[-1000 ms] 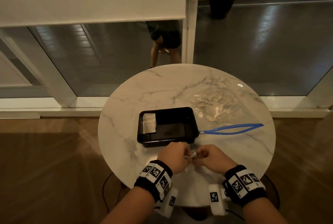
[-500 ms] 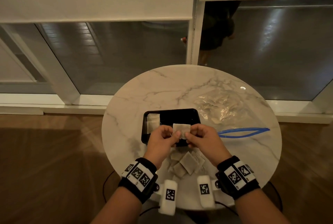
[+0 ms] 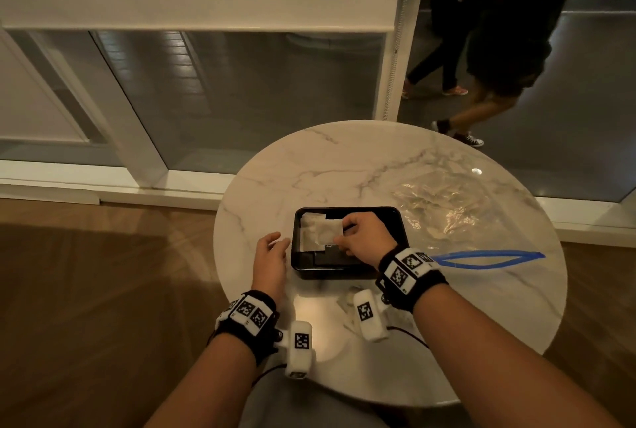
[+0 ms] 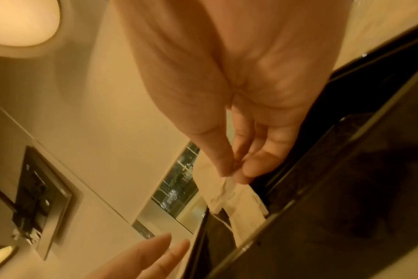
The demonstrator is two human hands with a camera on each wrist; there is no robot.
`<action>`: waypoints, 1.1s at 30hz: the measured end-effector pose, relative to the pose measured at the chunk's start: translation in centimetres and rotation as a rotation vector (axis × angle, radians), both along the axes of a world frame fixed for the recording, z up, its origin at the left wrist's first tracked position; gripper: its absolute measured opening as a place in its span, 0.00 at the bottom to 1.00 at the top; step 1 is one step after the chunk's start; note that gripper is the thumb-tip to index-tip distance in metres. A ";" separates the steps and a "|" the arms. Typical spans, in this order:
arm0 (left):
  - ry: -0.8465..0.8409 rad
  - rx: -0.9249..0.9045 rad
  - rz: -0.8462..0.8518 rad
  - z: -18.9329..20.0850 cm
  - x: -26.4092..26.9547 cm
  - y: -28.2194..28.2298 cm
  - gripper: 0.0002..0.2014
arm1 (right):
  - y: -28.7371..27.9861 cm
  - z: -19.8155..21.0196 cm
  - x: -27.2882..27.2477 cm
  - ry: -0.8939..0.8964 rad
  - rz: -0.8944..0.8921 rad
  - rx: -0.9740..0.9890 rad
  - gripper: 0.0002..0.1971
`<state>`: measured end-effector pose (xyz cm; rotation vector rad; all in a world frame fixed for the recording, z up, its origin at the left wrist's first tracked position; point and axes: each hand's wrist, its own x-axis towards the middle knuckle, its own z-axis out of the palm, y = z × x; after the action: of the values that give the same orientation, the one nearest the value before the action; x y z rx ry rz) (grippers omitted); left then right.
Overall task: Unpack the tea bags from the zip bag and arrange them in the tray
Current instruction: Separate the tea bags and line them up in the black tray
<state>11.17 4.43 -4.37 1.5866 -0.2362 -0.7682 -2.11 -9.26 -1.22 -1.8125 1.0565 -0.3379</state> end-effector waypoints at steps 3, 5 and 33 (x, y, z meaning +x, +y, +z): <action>0.111 -0.039 -0.008 0.0 0.4 0.0 0.12 | -0.7 -0.6 2.0 0.129 0.030 -0.007 0.11; 0.144 -0.057 -0.053 0.5 0.3 -0.2 0.12 | -1.1 -0.7 3.0 0.187 0.052 0.005 0.12; 0.221 -0.135 -0.123 0.2 0.2 0.2 0.10 | -2.4 -3.6 6.7 0.438 0.022 0.148 0.12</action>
<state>11.34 4.58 -4.20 1.3574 -0.2202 -0.9952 4.62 -11.69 -4.82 -1.8028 1.3203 0.1586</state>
